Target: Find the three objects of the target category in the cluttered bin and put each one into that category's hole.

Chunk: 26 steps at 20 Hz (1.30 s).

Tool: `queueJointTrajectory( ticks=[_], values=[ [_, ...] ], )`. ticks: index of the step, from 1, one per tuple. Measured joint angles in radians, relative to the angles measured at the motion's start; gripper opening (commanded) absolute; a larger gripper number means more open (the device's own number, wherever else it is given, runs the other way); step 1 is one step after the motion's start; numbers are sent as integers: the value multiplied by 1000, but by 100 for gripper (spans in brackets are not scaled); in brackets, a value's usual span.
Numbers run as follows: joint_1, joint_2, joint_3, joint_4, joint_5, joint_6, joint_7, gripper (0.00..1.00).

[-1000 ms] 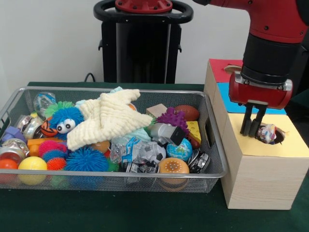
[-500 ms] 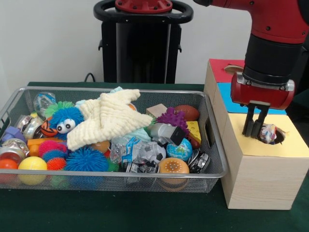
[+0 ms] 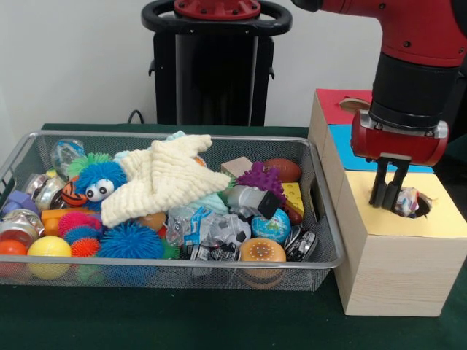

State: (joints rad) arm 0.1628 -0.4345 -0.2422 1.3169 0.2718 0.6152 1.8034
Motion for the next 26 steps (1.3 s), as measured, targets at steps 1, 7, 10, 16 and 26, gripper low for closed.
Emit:
queueJointTrajectory(
  ticks=[1,7,10,16,26],
  values=[
    [0,0,0,0,0,0,0,0],
    [0,-2,5,0,0,0,0,0],
    [1,-3,8,0,0,0,0,0],
    [1,-4,20,0,0,0,0,0],
    [6,-2,39,0,0,0,0,0]
  ],
)
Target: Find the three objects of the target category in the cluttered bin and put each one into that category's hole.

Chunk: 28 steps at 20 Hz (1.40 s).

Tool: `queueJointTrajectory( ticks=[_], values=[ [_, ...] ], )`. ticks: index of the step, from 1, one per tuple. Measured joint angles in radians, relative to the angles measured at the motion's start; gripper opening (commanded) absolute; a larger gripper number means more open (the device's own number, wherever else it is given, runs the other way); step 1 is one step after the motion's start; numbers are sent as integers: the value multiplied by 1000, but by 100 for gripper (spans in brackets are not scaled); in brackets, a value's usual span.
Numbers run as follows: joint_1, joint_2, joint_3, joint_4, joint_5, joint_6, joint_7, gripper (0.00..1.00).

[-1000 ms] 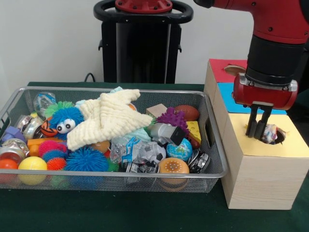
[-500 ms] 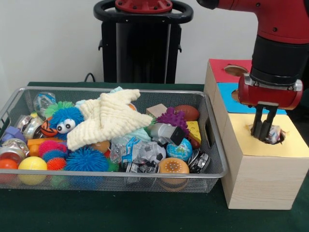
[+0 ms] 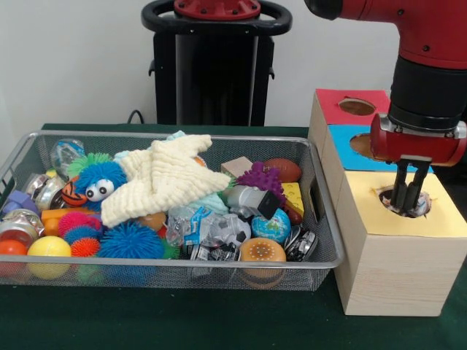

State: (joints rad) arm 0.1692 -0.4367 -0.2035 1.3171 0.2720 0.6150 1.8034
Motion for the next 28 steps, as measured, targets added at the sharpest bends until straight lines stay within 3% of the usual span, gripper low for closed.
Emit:
queueJointTrajectory(
  ticks=[15,28],
  values=[
    [11,31,0,0,0,-1,0,0],
    [17,92,0,-2,1,-105,0,0]
  ],
)
